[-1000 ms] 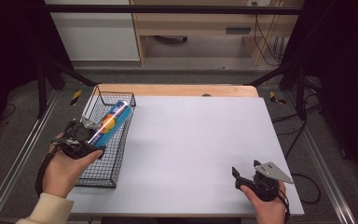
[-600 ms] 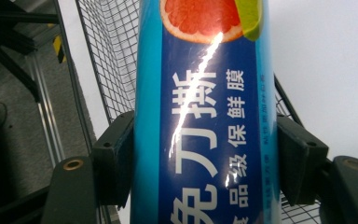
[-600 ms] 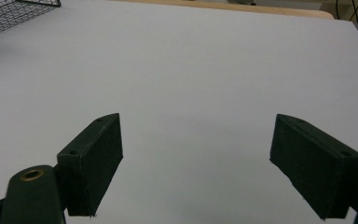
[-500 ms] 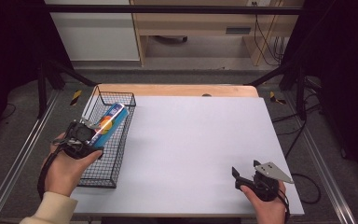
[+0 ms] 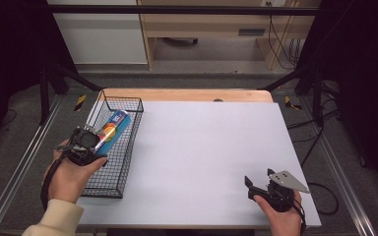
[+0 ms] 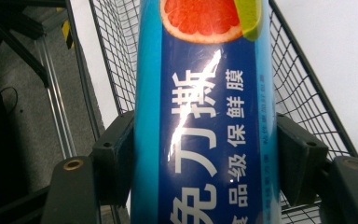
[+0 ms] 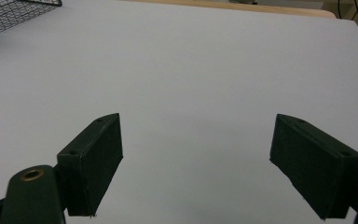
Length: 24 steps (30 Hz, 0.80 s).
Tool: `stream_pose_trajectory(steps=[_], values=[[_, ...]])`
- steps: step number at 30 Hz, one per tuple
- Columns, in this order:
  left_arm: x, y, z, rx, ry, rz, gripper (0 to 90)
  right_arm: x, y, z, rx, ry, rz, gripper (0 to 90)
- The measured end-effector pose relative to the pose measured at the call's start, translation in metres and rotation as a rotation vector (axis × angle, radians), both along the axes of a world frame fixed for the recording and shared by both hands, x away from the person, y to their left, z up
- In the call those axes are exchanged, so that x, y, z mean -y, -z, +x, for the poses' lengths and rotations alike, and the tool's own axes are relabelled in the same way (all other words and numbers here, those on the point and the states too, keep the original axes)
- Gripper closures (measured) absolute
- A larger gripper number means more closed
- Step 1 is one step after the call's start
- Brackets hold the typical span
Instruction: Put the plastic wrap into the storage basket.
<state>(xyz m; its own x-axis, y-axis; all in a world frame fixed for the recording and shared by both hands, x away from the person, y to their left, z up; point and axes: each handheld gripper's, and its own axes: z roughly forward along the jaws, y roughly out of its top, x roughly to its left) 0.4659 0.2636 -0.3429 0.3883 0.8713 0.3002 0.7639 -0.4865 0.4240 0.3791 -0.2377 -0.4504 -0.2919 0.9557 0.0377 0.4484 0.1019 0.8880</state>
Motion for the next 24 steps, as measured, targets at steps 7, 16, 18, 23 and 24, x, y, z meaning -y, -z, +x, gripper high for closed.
stream_pose_trajectory(steps=[7, 16, 18, 23, 24], values=[[0.000, 0.005, 0.006, -0.018, -0.018, 0.017, 32.2, 0.000, 0.000, 0.000, 0.000, -0.003, 0.001, 17.1], [0.000, 0.010, 0.010, -0.045, -0.027, 0.053, 32.1, 0.000, 0.000, 0.000, -0.003, -0.003, 0.004, 17.1], [0.001, 0.011, 0.009, -0.042, -0.029, 0.058, 32.1, 0.000, 0.000, 0.000, -0.003, -0.003, 0.004, 17.0], [0.002, 0.012, 0.010, -0.041, -0.033, 0.058, 32.1, 0.000, 0.000, 0.000, -0.002, -0.004, 0.004, 17.0], [0.002, 0.013, 0.011, -0.044, -0.034, 0.068, 32.1, 0.000, 0.000, 0.000, -0.002, -0.005, 0.002, 17.0]])
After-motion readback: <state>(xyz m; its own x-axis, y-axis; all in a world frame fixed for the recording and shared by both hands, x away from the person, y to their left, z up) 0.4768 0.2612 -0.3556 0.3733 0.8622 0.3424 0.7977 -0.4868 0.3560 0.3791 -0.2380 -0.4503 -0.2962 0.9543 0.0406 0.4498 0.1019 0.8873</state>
